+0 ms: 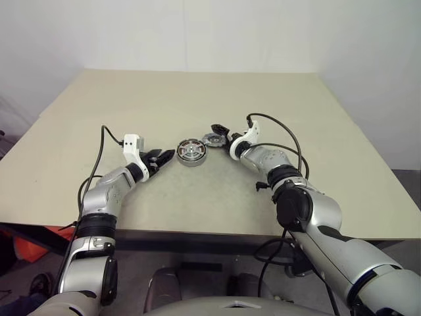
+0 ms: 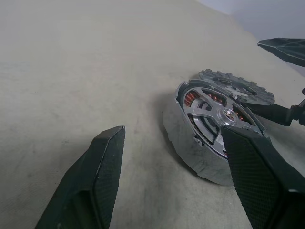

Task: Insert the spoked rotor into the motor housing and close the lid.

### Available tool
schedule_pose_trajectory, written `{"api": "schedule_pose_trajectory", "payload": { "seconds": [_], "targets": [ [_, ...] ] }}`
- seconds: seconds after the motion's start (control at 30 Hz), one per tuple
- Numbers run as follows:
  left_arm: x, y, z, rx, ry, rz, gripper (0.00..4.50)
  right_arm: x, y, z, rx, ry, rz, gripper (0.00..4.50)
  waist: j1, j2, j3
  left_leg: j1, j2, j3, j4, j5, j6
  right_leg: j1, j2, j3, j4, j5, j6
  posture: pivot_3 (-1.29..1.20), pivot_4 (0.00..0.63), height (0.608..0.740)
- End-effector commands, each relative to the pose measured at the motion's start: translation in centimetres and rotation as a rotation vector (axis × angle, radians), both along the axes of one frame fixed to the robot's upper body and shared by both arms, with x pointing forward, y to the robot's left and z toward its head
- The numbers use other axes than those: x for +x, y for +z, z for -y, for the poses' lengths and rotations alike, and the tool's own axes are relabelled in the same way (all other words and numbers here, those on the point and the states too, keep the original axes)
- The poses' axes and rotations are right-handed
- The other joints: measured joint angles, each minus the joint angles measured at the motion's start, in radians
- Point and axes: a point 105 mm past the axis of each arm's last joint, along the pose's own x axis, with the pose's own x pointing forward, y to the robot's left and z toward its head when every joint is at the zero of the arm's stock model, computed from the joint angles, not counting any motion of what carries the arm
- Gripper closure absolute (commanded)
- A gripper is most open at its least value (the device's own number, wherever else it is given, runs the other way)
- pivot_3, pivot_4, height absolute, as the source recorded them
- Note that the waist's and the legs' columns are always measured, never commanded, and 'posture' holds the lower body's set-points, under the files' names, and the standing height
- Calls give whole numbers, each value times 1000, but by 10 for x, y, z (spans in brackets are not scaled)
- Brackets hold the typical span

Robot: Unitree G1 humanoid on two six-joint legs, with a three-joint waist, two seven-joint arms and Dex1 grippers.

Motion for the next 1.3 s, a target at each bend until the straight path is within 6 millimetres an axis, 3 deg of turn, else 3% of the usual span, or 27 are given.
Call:
{"api": "schedule_pose_trajectory", "payload": {
  "seconds": [0.03,0.27,0.4,0.67,1.0,1.17,1.3],
  "targets": [
    [4,16,1,-10,-1,57,1117,7,23,-6,-8,17,80,14,0,0,0,0,0,0,0,0,0,0,0,0,0,0,0,0,0,740],
    [2,13,-1,-8,9,49,1117,7,42,-16,27,81,185,14,0,0,0,0,0,0,0,0,0,0,0,0,0,0,0,0,0,740],
    [1,11,1,-9,5,43,1117,3,75,-28,116,176,334,14,0,0,0,-1,0,0,0,0,1,-1,0,-1,0,0,0,0,0,740],
    [3,13,-1,-9,18,48,1117,-5,94,-48,85,289,398,14,0,0,0,-1,1,0,0,-1,1,-1,0,-1,0,0,-1,0,0,740],
    [9,20,-33,-1,106,62,1117,-24,64,-72,-173,424,352,14,0,0,0,-1,0,0,-1,-1,1,-1,0,-1,-1,-1,-1,0,0,740],
    [7,17,-35,1,111,57,1117,-13,61,-65,-423,342,495,14,0,0,0,-2,0,-1,-1,0,1,-1,-1,-1,-1,-1,0,0,0,740],
    [4,14,-30,-2,107,52,1117,-1,57,-54,-500,252,501,14,-2,0,0,-1,0,-1,-1,0,0,-1,-1,-1,-1,-1,0,0,0,740]
  ]
}}
